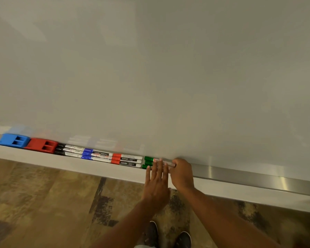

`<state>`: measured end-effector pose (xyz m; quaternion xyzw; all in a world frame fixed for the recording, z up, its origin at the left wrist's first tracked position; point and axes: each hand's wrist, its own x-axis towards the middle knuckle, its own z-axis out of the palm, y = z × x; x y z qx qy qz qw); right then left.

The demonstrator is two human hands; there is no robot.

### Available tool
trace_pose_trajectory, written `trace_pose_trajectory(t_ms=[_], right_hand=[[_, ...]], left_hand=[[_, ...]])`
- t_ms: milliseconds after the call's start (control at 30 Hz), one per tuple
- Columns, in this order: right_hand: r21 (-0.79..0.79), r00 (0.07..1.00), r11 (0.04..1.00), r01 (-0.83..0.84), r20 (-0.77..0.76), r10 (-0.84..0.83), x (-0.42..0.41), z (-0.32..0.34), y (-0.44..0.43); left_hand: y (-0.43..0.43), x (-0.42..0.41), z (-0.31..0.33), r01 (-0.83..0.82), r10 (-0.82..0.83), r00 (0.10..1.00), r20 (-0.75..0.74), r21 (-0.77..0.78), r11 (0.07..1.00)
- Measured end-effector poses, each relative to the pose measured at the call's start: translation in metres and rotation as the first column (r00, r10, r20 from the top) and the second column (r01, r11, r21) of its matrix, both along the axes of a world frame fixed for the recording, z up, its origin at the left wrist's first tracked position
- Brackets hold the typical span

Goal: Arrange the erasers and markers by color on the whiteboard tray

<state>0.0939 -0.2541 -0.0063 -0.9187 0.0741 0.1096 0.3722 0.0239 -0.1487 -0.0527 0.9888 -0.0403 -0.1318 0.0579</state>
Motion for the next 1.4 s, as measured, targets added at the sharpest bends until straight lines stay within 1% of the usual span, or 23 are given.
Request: trace_pose_trajectory(t_ms=[233,433,800,900,1000,1167,1300,1400], right_hand=[[-0.132,1.0,0.991,-0.009,-0.018,0.006,-0.006,-0.003,0.0],[-0.108,0.996,0.992,0.064,-0.048,-0.069,-0.002,0.0,0.013],[-0.139,0.997,0.988,0.066,-0.025,-0.07,-0.003,-0.003,0.018],[-0.144,0.999,0.988,0.052,0.003,-0.052,-0.007,-0.007,0.016],[-0.114,0.999,0.993,0.041,0.027,-0.038,-0.011,-0.008,0.015],[-0.137,0.997,0.988,-0.065,0.034,0.071,-0.01,-0.003,0.007],[-0.143,0.987,0.979,-0.148,0.041,0.156,-0.014,0.0,-0.004],[-0.185,0.963,0.949,-0.255,0.038,0.266,-0.024,0.001,-0.012]], left_hand=[[0.007,-0.001,0.002,0.014,-0.014,0.999,-0.034,0.001,1.0],[0.017,-0.004,0.005,0.027,-0.027,0.999,-0.018,-0.019,0.999],[0.035,-0.001,0.003,0.135,-0.134,0.989,0.055,-0.025,0.99],[0.038,0.0,0.003,0.162,-0.161,0.986,0.045,-0.023,0.987],[0.04,-0.002,0.005,0.162,-0.161,0.986,0.04,-0.029,0.986],[0.043,0.001,0.002,0.191,-0.19,0.981,0.045,-0.034,0.981],[0.045,-0.001,0.0,0.184,-0.182,0.982,0.051,-0.031,0.982],[0.048,-0.005,0.002,0.188,-0.185,0.98,0.076,-0.035,0.982]])
